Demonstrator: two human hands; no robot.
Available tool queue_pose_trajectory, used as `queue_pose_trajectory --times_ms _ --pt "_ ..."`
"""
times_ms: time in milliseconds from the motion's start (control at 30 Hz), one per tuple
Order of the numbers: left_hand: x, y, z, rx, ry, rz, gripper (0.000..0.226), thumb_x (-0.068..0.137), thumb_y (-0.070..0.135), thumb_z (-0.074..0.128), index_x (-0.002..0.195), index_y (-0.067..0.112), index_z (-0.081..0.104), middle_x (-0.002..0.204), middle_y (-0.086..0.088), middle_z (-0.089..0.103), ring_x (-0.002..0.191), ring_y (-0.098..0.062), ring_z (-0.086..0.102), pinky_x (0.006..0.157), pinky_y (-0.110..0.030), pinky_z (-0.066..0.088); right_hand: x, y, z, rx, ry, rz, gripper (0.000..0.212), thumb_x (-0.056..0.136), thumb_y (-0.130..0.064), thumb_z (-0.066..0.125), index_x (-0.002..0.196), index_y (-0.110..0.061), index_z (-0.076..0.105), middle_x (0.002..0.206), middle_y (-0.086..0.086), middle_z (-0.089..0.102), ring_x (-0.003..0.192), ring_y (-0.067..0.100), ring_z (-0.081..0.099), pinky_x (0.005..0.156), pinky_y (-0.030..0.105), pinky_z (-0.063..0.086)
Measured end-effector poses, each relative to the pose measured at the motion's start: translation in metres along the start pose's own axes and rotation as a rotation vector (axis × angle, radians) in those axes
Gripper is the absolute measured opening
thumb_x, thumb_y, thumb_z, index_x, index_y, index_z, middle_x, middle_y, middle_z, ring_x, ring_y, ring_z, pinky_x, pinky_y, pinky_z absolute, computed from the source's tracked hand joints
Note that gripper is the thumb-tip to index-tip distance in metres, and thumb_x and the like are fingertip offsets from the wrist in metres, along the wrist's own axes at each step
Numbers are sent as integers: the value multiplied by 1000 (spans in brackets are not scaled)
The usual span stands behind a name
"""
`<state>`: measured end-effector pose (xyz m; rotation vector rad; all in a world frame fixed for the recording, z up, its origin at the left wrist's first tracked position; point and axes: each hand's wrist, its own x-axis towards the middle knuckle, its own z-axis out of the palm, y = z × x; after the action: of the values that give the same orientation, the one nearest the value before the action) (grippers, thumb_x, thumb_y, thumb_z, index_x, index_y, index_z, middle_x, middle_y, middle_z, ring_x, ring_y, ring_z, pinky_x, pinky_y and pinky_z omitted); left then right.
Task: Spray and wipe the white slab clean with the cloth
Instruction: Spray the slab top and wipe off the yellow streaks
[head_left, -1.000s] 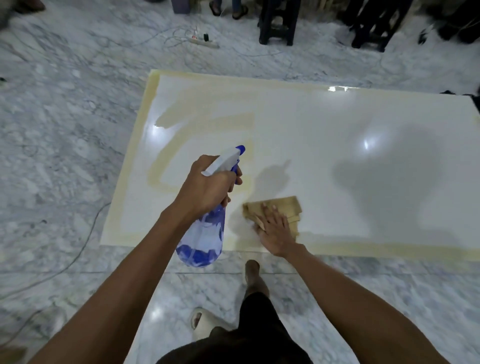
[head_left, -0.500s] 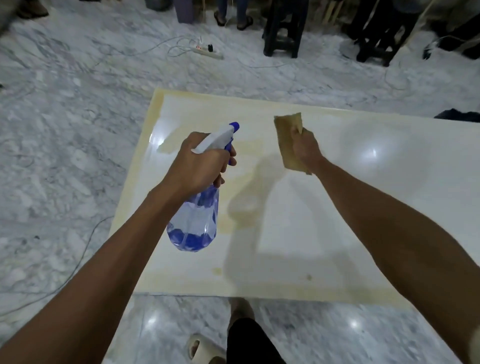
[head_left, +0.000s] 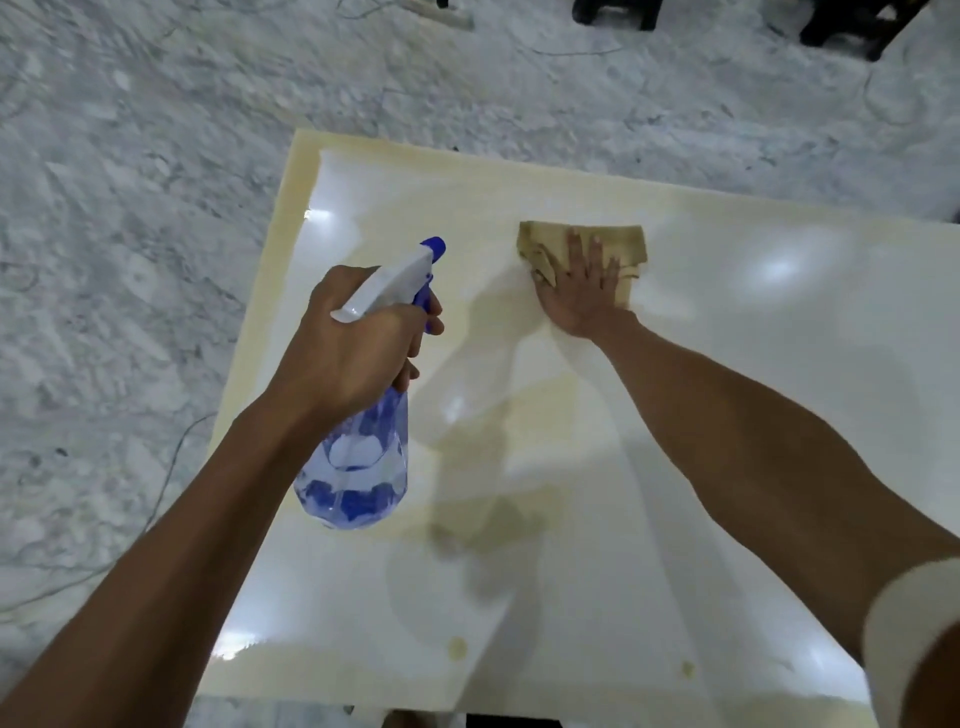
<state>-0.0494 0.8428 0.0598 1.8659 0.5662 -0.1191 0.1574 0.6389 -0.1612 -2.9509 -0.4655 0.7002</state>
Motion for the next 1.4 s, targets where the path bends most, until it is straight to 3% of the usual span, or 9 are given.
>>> queue_pose_trajectory --times_ms 233,400,567,767,867,933,1000,1133,1400 --pt "-62 -9 -15 -38 -72 5 27 72 11 48 81 -3 69 71 -5 73 34 -11 50 64 -55 60 -141 -24 65 -66 -12 -85 61 102 -53 24 156 -42 -2 165 5 -21 150 36 -21 118 63 -9" --pt "-134 -24 -27 -33 -142 23 29 73 10 48 85 -6 69 76 -9 74 34 -14 48 64 -54 60 -269 -48 118 67 -53 -57 58 102 -55 25 156 -44 5 166 1 -16 151 31 -20 119 58 -12" --pt "-201 -43 -38 -49 -202 12 30 74 14 49 83 -8 67 85 -19 75 34 -14 48 60 -54 57 -378 -79 162 66 -128 -9 67 86 -65 -2 149 -46 -15 160 -4 -30 150 29 -25 118 55 -15" --pt "-239 -42 -55 -48 -220 74 35 72 16 49 85 -12 66 83 -13 76 37 -19 50 61 -57 57 -442 -109 149 200 -367 55 59 107 -48 19 158 -31 -5 163 -1 -26 149 26 -26 121 50 -11" --pt "-240 -32 -64 -41 -212 108 34 72 17 49 84 -9 67 86 -17 76 38 -18 50 62 -53 58 -435 -107 92 621 -325 176 55 108 -39 29 156 -12 24 158 10 28 148 31 25 115 38 25" --pt "-234 -24 -69 -27 -209 129 34 70 16 48 85 -7 68 87 -19 76 38 -17 52 62 -54 59 -416 -96 56 895 -172 272 51 107 -39 37 138 -1 49 121 8 59 110 26 58 88 31 41" --pt "-224 -15 -73 -21 -202 144 35 69 15 48 85 -9 68 89 -20 76 37 -16 52 62 -54 59 -389 -84 25 1011 -28 324 47 106 -40 39 125 -2 58 108 8 65 96 25 62 85 34 47" --pt "-187 1 -79 -49 -164 155 34 74 19 49 83 -11 65 88 -21 75 37 -15 51 58 -44 56 -321 -74 -31 1199 130 304 39 106 -40 38 121 -11 58 120 10 64 107 28 60 94 42 49" --pt "-71 23 -92 -94 -72 105 30 72 15 48 81 -6 68 74 -14 74 35 -17 48 62 -56 58 -116 -75 -117 734 304 62 36 107 -27 36 124 -4 57 103 12 61 92 29 57 75 39 42"
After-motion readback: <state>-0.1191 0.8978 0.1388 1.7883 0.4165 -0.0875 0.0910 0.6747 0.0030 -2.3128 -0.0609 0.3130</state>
